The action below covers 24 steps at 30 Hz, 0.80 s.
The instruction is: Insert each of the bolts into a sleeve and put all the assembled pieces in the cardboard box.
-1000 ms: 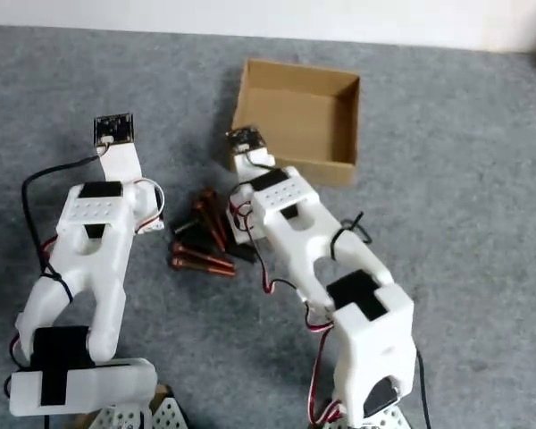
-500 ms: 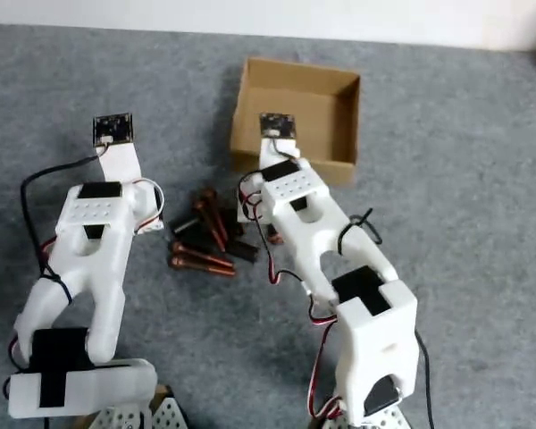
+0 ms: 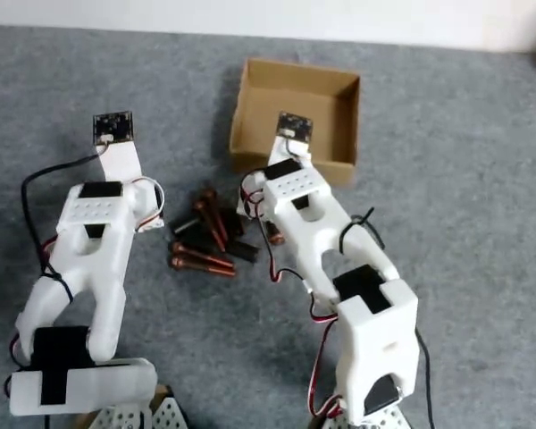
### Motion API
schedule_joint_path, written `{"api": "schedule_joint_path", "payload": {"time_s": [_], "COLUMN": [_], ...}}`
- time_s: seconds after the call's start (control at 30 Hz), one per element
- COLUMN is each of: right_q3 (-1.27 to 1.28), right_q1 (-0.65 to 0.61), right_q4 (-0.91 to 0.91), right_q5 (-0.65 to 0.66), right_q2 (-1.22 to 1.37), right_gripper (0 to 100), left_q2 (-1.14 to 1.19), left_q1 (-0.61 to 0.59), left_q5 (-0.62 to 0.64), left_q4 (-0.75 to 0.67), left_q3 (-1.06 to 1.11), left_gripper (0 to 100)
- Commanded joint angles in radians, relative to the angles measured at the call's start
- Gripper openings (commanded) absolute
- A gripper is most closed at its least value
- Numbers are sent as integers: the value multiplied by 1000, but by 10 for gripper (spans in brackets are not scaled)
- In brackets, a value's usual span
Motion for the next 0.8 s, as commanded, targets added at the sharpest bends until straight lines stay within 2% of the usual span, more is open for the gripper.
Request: {"api": "schedule_joint_path", "payload": {"time_s": [0.0, 0.13, 0.5, 0.77], "right_q3": [-18, 19, 59, 13], "right_q1": [67, 159, 185, 211], "right_q4": [4, -15, -2, 147], "right_q5": [-14, -14, -11, 51], "right_q2": [-8, -7, -18, -87], "right_gripper": [183, 6, 5, 5], "left_q2": [-5, -5, -5, -5], "left_q1": [-12, -12, -12, -12], "left_q5": [3, 3, 3, 3], "left_q4": [-14, -14, -15, -17], "left_q3": [-21, -21, -19, -19], "left_gripper": [10, 10, 10, 10]}}
